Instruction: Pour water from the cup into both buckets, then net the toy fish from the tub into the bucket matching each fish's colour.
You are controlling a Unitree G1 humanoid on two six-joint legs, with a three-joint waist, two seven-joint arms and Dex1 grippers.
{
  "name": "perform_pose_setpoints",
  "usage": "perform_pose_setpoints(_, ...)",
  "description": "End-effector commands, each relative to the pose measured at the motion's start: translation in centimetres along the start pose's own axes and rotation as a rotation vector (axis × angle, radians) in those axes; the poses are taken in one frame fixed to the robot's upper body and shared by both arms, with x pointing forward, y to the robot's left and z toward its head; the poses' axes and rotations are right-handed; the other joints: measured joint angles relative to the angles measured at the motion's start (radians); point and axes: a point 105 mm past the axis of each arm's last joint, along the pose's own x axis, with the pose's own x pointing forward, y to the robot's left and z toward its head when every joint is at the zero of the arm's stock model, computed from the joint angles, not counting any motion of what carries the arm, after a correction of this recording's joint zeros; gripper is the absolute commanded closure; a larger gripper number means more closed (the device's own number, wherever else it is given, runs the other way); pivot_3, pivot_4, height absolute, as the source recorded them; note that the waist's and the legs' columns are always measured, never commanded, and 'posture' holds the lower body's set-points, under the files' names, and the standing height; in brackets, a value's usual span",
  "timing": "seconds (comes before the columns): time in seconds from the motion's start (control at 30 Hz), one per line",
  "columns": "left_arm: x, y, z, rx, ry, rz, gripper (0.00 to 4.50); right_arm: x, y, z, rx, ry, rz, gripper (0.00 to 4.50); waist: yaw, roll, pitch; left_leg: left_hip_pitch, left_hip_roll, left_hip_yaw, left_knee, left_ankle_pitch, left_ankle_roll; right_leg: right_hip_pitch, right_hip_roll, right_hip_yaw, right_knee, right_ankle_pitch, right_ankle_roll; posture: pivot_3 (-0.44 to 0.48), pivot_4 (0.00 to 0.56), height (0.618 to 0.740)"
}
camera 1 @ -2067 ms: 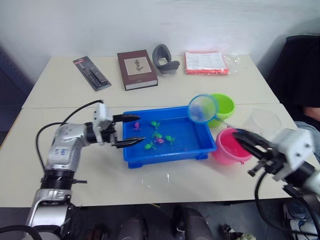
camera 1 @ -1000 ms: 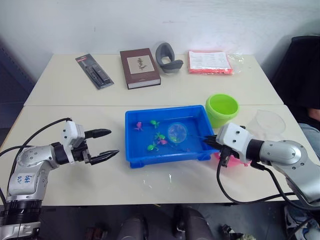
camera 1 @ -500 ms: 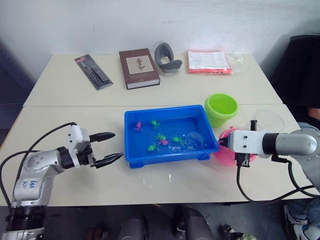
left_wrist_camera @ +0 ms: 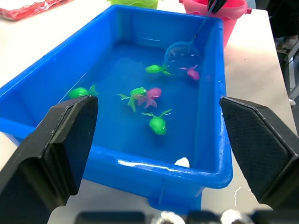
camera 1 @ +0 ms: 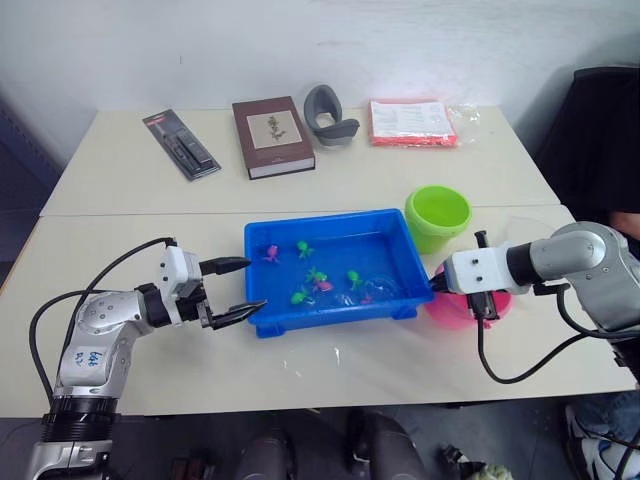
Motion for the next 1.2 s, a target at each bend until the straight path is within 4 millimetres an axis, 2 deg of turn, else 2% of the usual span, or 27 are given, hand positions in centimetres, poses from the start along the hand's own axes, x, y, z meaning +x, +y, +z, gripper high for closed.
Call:
perform_pose_setpoints(0.03, 0.1, 0.1, 0.2, 0.025, -0.014, 0.002, 0.02, -0.5, -0.5, 1.4, 0.124, -0.103, -0.018, 4.5, 0.0, 0.0, 0.0, 0.0, 0.0, 0.0, 0.0, 0.0, 0.0, 0.0, 0.0, 0.0, 0.001, 0.0, 0.0, 0.0, 0.15, 0.74)
perform_pose_setpoints(0.27, 0.0, 0.2, -0.4, 0.027, -0.011, 0.001, 0.02, -0.8, -1.2, 1.6, 0.41, -0.205, -0.089, 4.5, 0.0, 0.0, 0.0, -0.001, 0.0, -0.001, 0.001, 0.0, 0.0, 0.0, -0.002, 0.0, 0.001, 0.0, 0.0, 0.0, 0.15, 0.74)
perform_pose_setpoints(0.43, 0.1, 0.4, -0.5, 0.034, -0.009, -0.001, 0.02, -1.8, -1.8, 1.9, 0.594, -0.289, -0.128, 4.5, 0.0, 0.0, 0.0, -0.001, 0.0, -0.002, 0.0, 0.0, 0.0, 0.0, -0.002, 0.0, 0.001, 0.0, 0.0, 0.0, 0.15, 0.74)
perform_pose_setpoints(0.67, 0.7, 0.7, 0.4, 0.048, -0.05, -0.023, 0.02, -4.1, -1.3, 2.1, 0.69, -0.396, -0.217, 4.5, 0.002, 0.0, 0.0, -0.002, -0.001, -0.002, 0.0, 0.0, 0.0, 0.0, -0.002, 0.0, 0.001, 0.0, 0.0, 0.0, 0.15, 0.74)
perform_pose_setpoints(0.77, 1.9, 0.4, 1.6, 0.035, -0.103, -0.054, 0.02, -6.0, -0.1, 2.4, 0.729, -0.448, -0.31, 4.5, 0.014, 0.0, 0.0, -0.003, -0.001, -0.003, 0.0, 0.0, 0.0, 0.0, -0.002, -0.001, 0.001, 0.0, 0.0, 0.0, 0.15, 0.74)
perform_pose_setpoints(0.87, 2.9, -1.1, 2.3, -0.004, -0.145, -0.105, 0.02, -7.3, 1.4, 2.6, 0.756, -0.471, -0.391, 4.5, 0.022, 0.0, 0.0, -0.003, -0.001, -0.004, 0.0, 0.0, 0.0, 0.0, -0.002, -0.001, 0.001, 0.0, 0.001, 0.0, 0.15, 0.74)
perform_pose_setpoints(1.07, 6.9, -3.7, 4.0, -0.057, -0.249, -0.199, 0.02, -10.2, 4.5, 1.0, 0.811, -0.416, -0.669, 4.5, 0.031, 0.0, 0.0, -0.001, -0.002, -0.003, 0.0, 0.0, 0.0, 0.001, 0.003, 0.001, 0.0, 0.001, 0.002, 0.0, 0.15, 0.74)
perform_pose_setpoints(1.2, 8.4, -4.0, 3.9, -0.058, -0.259, -0.21, 0.02, -11.6, 6.0, 0.3, 0.835, -0.36, -0.812, 4.5, 0.028, 0.0, 0.0, 0.001, -0.002, -0.002, 0.0, 0.0, 0.0, 0.003, 0.005, 0.003, -0.002, 0.001, 0.002, 0.0, 0.15, 0.74)
